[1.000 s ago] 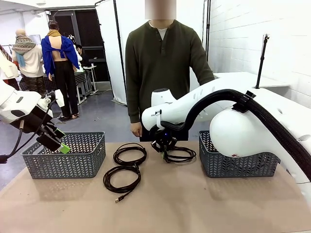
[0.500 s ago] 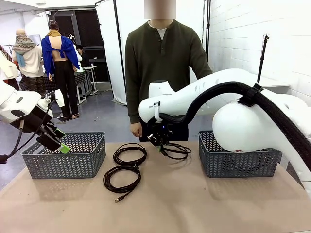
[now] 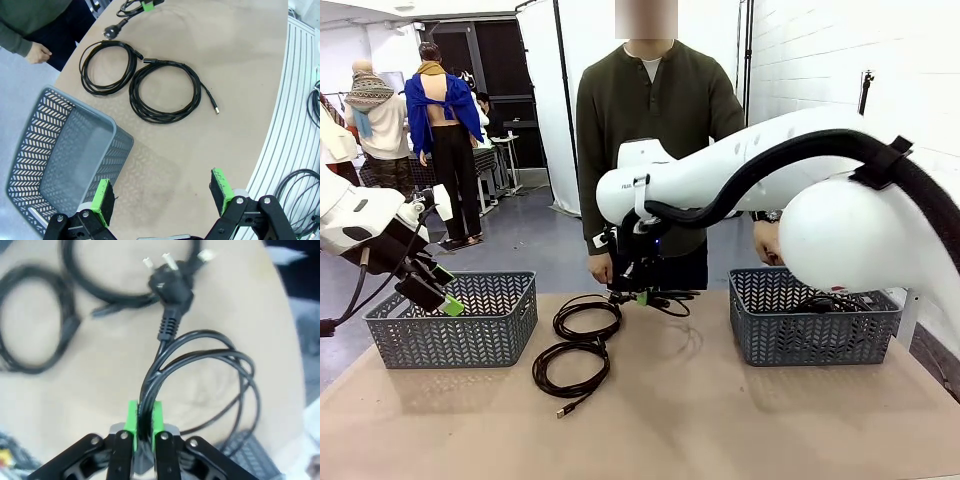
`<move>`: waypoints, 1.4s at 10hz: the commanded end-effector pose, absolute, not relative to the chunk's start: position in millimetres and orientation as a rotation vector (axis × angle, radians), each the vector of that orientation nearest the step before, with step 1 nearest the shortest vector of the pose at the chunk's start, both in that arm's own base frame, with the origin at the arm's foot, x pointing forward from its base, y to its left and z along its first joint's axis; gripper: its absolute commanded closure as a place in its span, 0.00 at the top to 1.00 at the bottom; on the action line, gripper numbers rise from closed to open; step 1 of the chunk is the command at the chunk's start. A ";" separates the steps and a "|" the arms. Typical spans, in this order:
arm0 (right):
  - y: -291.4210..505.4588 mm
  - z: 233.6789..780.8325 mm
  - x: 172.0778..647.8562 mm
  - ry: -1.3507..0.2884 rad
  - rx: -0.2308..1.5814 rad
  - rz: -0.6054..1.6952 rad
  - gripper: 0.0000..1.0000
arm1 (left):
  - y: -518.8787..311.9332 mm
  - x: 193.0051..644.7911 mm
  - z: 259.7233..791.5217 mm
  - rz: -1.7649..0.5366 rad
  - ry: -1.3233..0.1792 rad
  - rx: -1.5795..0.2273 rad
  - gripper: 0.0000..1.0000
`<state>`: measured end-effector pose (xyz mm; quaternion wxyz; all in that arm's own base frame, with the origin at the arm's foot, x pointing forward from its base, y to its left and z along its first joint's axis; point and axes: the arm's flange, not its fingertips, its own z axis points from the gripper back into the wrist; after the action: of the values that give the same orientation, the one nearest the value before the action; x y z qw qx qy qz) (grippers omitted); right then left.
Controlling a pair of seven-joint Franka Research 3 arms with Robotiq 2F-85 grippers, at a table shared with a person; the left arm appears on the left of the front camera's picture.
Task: Organize the cables according to human instructions.
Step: Pick up a bundle of cables and place it in the basket indicated by the human.
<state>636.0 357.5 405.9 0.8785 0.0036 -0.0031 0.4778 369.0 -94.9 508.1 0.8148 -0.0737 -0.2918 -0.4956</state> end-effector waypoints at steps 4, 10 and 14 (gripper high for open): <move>322.6 428.6 614.6 0.080 0.075 1.273 0.00 | -92.3 370.4 507.5 -1.064 -0.628 -0.177 1.00; 332.1 424.5 627.2 0.062 0.019 1.236 0.00 | -92.3 370.4 507.5 -1.064 -0.628 -0.177 1.00; 307.5 465.7 594.7 -0.014 -0.015 1.387 0.00 | -92.3 370.4 507.5 -1.064 -0.628 -0.177 1.00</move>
<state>616.6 324.6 451.5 0.7901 0.0021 0.0144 0.6128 369.0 -94.9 508.1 0.8148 -0.0737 -0.2917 -0.4955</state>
